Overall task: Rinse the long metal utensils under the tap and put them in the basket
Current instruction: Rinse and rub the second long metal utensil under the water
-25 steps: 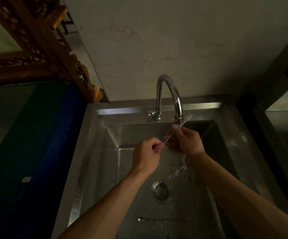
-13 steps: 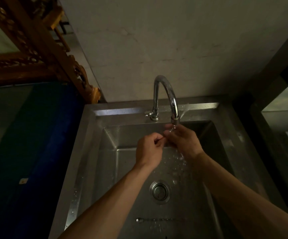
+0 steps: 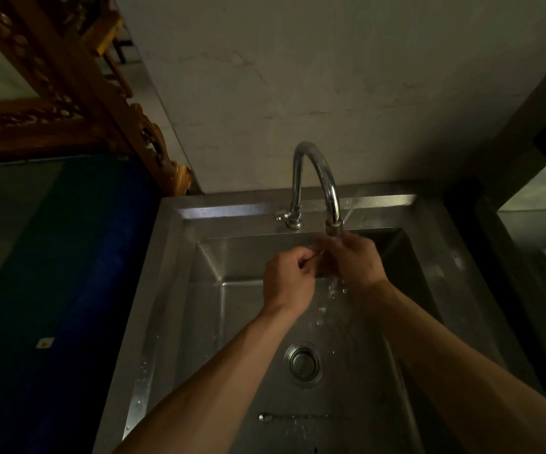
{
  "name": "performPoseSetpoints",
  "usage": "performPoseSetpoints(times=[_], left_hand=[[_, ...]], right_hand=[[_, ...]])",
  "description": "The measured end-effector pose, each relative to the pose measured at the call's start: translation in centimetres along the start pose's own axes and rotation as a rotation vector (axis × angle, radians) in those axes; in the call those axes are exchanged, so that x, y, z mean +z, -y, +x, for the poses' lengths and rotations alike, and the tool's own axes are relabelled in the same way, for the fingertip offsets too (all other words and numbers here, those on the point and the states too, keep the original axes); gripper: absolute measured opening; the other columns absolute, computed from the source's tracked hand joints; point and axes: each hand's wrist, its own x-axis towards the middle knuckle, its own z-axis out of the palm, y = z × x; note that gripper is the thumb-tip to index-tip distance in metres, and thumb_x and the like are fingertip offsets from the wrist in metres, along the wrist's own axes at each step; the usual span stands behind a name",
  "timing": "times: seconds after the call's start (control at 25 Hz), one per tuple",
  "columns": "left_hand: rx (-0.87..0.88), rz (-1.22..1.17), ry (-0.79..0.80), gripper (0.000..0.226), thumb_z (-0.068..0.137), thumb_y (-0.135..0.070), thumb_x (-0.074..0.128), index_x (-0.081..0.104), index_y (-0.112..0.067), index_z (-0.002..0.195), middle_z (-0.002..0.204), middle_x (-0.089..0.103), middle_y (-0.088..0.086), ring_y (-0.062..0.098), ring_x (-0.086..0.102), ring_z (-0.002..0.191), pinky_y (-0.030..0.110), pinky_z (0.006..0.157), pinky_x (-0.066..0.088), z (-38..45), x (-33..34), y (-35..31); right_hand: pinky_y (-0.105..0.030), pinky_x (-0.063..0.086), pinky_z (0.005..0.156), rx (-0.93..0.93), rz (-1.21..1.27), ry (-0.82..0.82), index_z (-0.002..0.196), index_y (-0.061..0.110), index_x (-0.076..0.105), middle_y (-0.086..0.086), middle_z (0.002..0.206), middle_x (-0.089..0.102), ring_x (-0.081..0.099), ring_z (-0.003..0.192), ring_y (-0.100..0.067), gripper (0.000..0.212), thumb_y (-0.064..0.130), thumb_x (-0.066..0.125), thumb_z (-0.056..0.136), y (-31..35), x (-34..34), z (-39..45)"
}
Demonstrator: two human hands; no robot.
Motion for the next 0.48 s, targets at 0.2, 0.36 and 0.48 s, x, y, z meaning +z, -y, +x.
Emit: performPoseSetpoints(times=[0.2, 0.36, 0.48], left_hand=[[0.023, 0.013, 0.051, 0.01, 0.085, -0.021, 0.065, 0.069, -0.022, 0.075, 0.061, 0.062, -0.013, -0.002, 0.053, 0.056, 0.025, 0.058, 0.044, -1.0, -0.4, 0.9], [-0.016, 0.042, 0.048, 0.01, 0.085, -0.024, 0.065, 0.068, -0.022, 0.076, 0.066, 0.066, -0.01, 0.003, 0.059, 0.061, 0.028, 0.062, 0.049, -2.0, -1.6, 2.2], [-0.009, 0.067, 0.035, 0.008, 0.083, -0.024, 0.067, 0.07, -0.021, 0.076, 0.069, 0.069, -0.007, 0.008, 0.064, 0.067, 0.034, 0.068, 0.053, -2.3, -2.6, 3.3]], right_hand=[[-0.038, 0.06, 0.07, 0.017, -0.05, -0.037, 0.084, 0.007, 0.067, -0.014, 0.081, 0.071, 0.071, 0.075, -0.026, 0.028, 0.023, 0.05, 0.099, -0.5, 0.4, -0.4], [-0.035, 0.06, 0.068, 0.005, 0.077, -0.16, 0.088, 0.012, 0.067, -0.009, 0.083, 0.074, 0.072, 0.076, -0.022, 0.022, 0.023, 0.051, 0.098, 0.2, 0.5, -0.3], [-0.03, 0.059, 0.072, -0.013, 0.141, -0.136, 0.093, 0.01, 0.067, -0.008, 0.09, 0.074, 0.072, 0.08, -0.017, 0.01, 0.016, 0.059, 0.093, 0.7, -0.5, -0.4]])
